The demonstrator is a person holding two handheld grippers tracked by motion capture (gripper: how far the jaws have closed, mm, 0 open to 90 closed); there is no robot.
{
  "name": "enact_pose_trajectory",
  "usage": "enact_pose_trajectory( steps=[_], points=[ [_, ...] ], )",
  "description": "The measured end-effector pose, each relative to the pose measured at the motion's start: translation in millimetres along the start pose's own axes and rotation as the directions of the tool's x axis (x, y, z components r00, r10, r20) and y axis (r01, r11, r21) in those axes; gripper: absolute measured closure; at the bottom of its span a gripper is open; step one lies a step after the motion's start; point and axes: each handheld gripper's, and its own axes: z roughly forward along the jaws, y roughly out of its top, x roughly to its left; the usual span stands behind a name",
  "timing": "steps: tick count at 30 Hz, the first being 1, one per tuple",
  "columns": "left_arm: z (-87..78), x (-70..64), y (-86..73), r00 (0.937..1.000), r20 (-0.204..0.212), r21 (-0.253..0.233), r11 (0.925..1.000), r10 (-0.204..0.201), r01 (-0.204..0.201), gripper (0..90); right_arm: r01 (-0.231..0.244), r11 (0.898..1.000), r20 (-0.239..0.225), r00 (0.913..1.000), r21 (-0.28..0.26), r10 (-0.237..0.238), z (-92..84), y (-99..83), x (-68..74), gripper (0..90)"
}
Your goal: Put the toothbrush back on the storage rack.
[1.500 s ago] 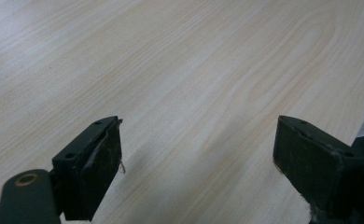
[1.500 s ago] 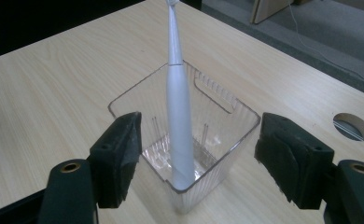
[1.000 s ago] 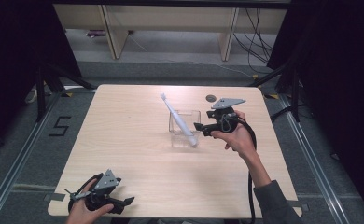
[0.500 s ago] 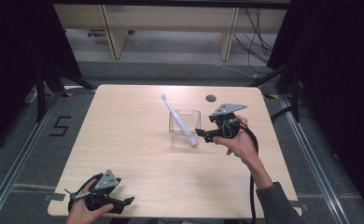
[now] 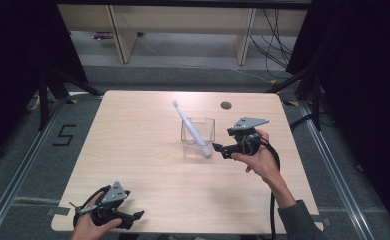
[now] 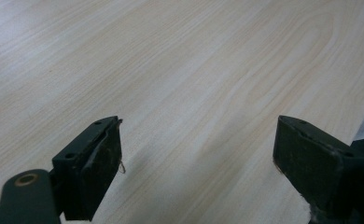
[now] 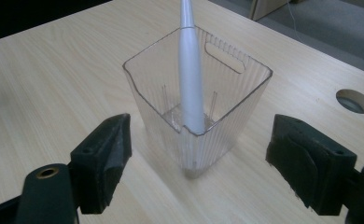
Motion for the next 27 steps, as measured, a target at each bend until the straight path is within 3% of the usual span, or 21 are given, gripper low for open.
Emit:
enact_pose_trajectory(
  steps=[3, 10, 11, 15, 17, 19, 20, 24, 26, 27],
  points=[
    [-0.6, -0.1, 0.3, 1.0000, -0.001, 0.001, 1.0000, -0.004, 0.004, 15.1, 0.023, 1.000, 0.000, 0.9997, -0.013, -0.023, 0.6, -2.9, -0.8, 21.9],
    [-1.5, 0.1, 0.1, 1.0000, 0.005, 0.001, 1.0000, 0.000, 0.000, 15.1, -0.004, 1.000, 0.009, 0.9999, 0.008, 0.004, 0.9, -11.1, 1.6, 21.0],
    [-1.2, -0.2, 0.2, 1.0000, 0.003, -0.001, 1.0000, -0.005, 0.005, 15.1, 0.018, 1.000, 0.013, 0.9997, 0.000, -0.018, 1.1, -11.5, 0.1, 20.9],
    [-0.8, -0.8, 0.5, 1.0000, -0.002, 0.007, 1.0000, 0.002, -0.002, 15.1, 0.005, 1.000, 0.011, 0.9999, -0.007, -0.005, 1.0, -15.2, 0.8, 20.2],
    [-0.8, -0.7, 0.5, 1.0000, -0.001, 0.002, 1.0000, -0.002, 0.002, 15.1, -0.024, 1.000, 0.007, 0.9997, 0.006, 0.024, -0.4, -17.0, 2.8, 20.2],
    [-1.2, -0.5, 0.3, 1.0000, 0.004, 0.003, 1.0000, 0.000, 0.000, 15.1, -0.020, 1.000, 0.011, 0.9997, -0.001, 0.020, -1.0, -18.8, 3.4, 20.1],
    [-1.0, -0.3, 0.1, 1.0000, 0.000, 0.002, 1.0000, -0.001, 0.001, 15.1, 0.007, 1.000, 0.015, 0.9999, -0.008, -0.007, -1.3, -19.3, 1.1, 20.1],
    [-1.2, -0.6, 0.1, 1.0000, -0.004, 0.001, 1.0000, 0.001, -0.001, 15.1, -0.024, 1.000, 0.015, 0.9996, 0.000, 0.024, -2.1, -24.7, 2.0, 20.1],
    [-1.4, -0.4, 0.5, 1.0000, -0.005, 0.003, 1.0000, 0.008, -0.008, 15.1, 0.000, 1.000, 0.018, 0.9998, 0.001, 0.000, -2.0, -27.7, 0.1, 20.1],
    [-1.5, -0.4, 0.4, 0.9999, -0.005, 0.003, 1.0000, 0.008, -0.008, 15.1, -0.022, 1.000, 0.015, 0.9997, 0.007, 0.022, -2.1, -29.4, 1.2, 20.1]
  ],
)
